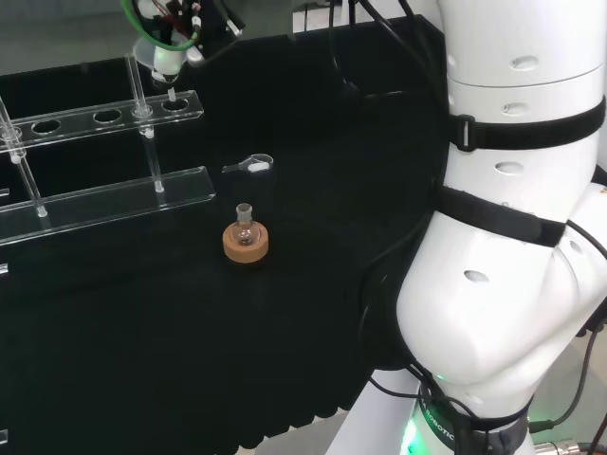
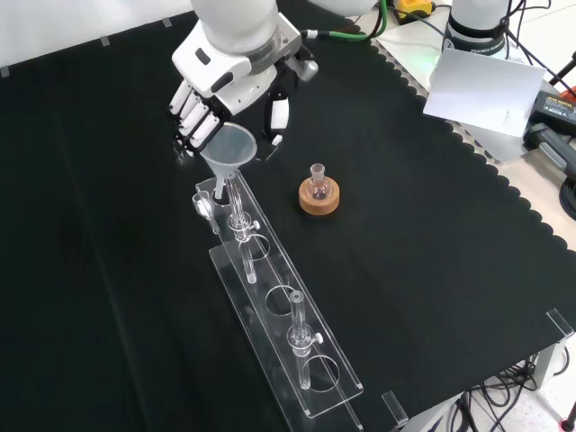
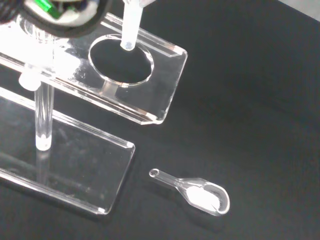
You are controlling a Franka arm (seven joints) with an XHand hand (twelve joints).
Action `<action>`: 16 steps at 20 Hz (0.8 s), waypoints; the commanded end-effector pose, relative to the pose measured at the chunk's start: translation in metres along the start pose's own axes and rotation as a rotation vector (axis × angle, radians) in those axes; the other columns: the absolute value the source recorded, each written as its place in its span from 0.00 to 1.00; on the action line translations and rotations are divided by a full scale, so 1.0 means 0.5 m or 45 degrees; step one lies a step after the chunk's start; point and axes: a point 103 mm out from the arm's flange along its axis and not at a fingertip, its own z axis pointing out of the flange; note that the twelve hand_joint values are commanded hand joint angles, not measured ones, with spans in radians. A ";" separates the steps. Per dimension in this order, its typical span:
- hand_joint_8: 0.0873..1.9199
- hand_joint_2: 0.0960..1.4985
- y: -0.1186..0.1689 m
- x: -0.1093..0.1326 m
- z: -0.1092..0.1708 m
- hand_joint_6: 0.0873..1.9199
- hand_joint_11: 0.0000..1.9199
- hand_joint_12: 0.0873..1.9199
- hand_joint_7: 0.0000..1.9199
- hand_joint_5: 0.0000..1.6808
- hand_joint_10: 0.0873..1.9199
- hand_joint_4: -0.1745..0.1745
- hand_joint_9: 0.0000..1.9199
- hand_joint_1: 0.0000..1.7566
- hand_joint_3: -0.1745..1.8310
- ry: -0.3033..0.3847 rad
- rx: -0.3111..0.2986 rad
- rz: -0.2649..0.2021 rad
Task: Pick up the funnel from the transparent funnel stand.
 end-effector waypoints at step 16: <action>0.29 0.44 -0.225 -0.027 -0.071 0.02 0.30 0.65 0.26 0.37 0.23 0.47 0.40 0.50 0.39 -0.011 0.014 0.139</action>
